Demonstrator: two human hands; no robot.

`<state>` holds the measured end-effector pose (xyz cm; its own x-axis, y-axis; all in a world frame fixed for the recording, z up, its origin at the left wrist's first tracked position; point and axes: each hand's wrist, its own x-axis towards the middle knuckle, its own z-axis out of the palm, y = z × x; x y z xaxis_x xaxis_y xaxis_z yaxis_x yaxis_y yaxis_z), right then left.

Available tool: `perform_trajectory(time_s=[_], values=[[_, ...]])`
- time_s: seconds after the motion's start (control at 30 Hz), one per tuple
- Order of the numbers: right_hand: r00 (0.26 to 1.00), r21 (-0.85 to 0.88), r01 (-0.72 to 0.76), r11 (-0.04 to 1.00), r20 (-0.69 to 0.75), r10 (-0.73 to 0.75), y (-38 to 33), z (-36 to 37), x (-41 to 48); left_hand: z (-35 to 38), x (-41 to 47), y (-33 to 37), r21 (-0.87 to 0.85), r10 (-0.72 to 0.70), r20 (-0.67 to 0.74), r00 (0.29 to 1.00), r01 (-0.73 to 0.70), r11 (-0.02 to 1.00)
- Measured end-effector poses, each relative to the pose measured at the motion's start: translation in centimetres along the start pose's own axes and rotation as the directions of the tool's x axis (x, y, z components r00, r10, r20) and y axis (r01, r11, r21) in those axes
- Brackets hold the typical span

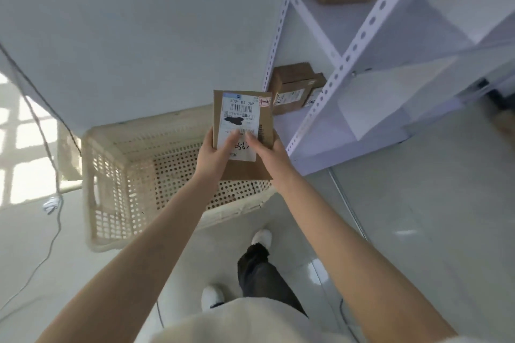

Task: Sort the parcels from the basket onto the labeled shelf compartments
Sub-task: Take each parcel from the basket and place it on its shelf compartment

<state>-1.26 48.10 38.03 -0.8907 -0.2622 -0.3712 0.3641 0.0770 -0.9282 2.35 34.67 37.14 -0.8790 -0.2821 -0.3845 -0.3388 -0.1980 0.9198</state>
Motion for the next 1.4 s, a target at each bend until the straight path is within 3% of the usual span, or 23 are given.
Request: perform_trajectory(time_s=[0.33, 0.5, 0.7, 0.83, 1.0, 1.4], values=[[0.955, 0.158, 0.061, 0.986, -0.297, -0.012, 1.2, -12.0, -10.2, 12.6, -6.5, -1.0, 0.099, -0.048, 0.295, 0.954, 0.02, 0.995], [0.873, 0.173, 0.153, 0.973, -0.484, -0.051, 1.0, -22.2, -14.3, 24.0, -9.2, -1.2, 0.127, -0.066, 0.429, 0.901, 0.012, 0.992], [0.779, 0.086, 0.233, 0.969, -0.613, -0.133, -0.2, -37.0, -19.2, 39.2, -13.4, -1.4, 0.066, -0.001, 0.595, 0.804, -0.048, 0.997], [0.711, -0.048, 0.262, 0.964, -0.666, -0.226, -2.0, -45.0, -21.9, 47.7, -15.4, -1.0, 0.024, 0.08, 0.633, 0.77, -0.122, 0.992], [0.639, -0.046, 0.329, 0.943, -0.724, -0.258, -3.9, -52.5, -22.3, 56.4, -15.8, 0.5, 0.001, 0.109, 0.696, 0.709, -0.153, 0.988], [0.587, -0.032, 0.435, 0.9, -0.748, -0.31, -14.3, -71.7, -13.3, 77.7, -6.5, 8.0, -0.057, 0.242, 0.728, 0.641, -0.295, 0.954]])
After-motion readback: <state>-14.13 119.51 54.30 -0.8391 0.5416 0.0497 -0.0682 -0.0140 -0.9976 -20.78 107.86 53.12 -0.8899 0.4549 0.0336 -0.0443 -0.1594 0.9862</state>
